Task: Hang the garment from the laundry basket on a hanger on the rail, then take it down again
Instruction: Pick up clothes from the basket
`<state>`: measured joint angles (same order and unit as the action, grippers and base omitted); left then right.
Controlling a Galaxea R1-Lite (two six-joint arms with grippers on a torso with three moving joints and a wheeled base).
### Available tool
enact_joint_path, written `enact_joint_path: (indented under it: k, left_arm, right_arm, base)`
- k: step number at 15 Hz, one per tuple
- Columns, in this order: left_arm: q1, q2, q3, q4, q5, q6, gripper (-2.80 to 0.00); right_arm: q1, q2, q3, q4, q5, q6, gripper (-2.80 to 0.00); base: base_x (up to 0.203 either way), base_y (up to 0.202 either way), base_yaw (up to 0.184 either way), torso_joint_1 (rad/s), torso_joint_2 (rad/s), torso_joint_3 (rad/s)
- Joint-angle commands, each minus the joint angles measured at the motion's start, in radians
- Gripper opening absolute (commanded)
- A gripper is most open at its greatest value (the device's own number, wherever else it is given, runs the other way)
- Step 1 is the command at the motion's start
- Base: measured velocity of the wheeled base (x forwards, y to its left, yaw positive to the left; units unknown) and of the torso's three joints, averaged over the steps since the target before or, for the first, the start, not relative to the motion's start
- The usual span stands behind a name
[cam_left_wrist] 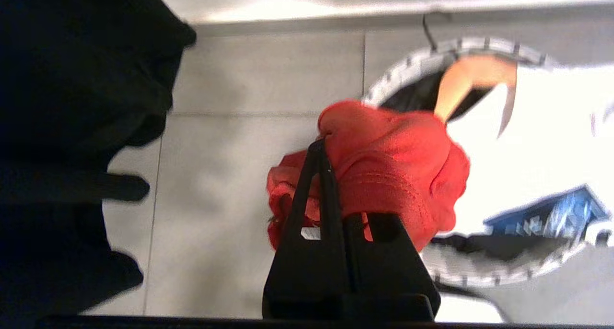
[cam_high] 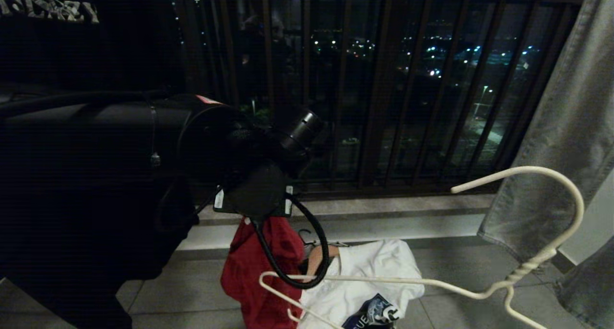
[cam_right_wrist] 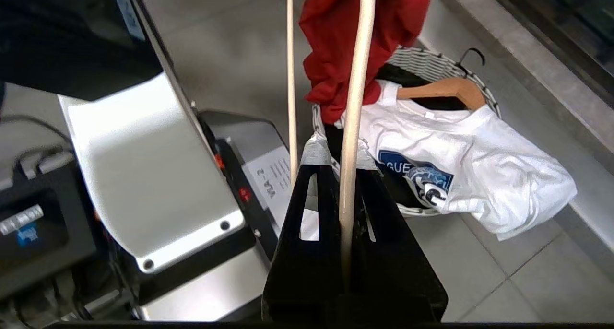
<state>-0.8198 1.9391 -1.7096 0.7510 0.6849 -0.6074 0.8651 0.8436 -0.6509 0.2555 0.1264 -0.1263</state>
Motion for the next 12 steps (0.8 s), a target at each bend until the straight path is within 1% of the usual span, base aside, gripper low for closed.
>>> enact_joint_path:
  k: [1, 3, 4, 6, 7, 8, 9, 11, 12]
  left_arm:
    - [-0.041, 0.002, -0.025, 0.057, 0.002, -0.047, -2.80]
    - [-0.041, 0.000, -0.047, 0.067, -0.019, -0.063, -2.80]
    - [-0.042, -0.008, -0.050, 0.067, -0.072, -0.069, -2.80]
    - [-0.045, -0.045, -0.052, 0.067, -0.205, -0.083, -2.80]
    - [-0.044, -0.059, -0.053, 0.067, -0.246, -0.089, -2.80]
    - [-0.044, -0.070, -0.054, 0.067, -0.263, -0.101, -2.80]
    - [-0.044, -0.094, -0.051, 0.068, -0.301, -0.108, -2.80]
    - [-0.044, -0.141, -0.049, 0.068, -0.409, -0.113, -2.80]
    - [-0.044, -0.161, -0.043, 0.068, -0.443, -0.115, -2.80]
  right_arm:
    - [0.015, 0.065, -0.009, -0.006, 0.001, -0.026, -2.80]
    - [0.016, 0.068, -0.030, -0.009, -0.003, -0.034, -2.80]
    - [0.015, 0.058, -0.038, -0.011, -0.005, -0.046, -2.80]
    - [0.015, 0.038, -0.055, -0.013, -0.004, -0.049, -2.80]
    - [0.015, 0.030, -0.053, -0.013, -0.002, -0.050, -2.80]
    - [0.015, 0.026, -0.056, -0.013, -0.002, -0.050, -2.80]
    - [0.015, 0.020, -0.058, -0.013, -0.004, -0.049, -2.80]
    - [0.014, -0.003, -0.065, -0.013, -0.007, -0.050, -2.80]
    - [0.014, -0.012, -0.066, -0.012, -0.008, -0.050, -2.80]
  base:
    - [0.000, 0.000, 0.000, 0.000, 0.00, 0.000]
    - [0.000, 0.000, 0.000, 0.000, 0.00, 0.000]
    - [0.000, 0.000, 0.000, 0.000, 0.00, 0.000]
    - [0.000, 0.000, 0.000, 0.000, 0.00, 0.000]
    - [0.000, 0.000, 0.000, 0.000, 0.00, 0.000]
    - [0.000, 0.000, 0.000, 0.000, 0.00, 0.000]
    - [0.000, 0.000, 0.000, 0.000, 0.00, 0.000]
    - [0.000, 0.000, 0.000, 0.000, 0.00, 0.000]
    - [0.000, 0.000, 0.000, 0.000, 0.00, 0.000]
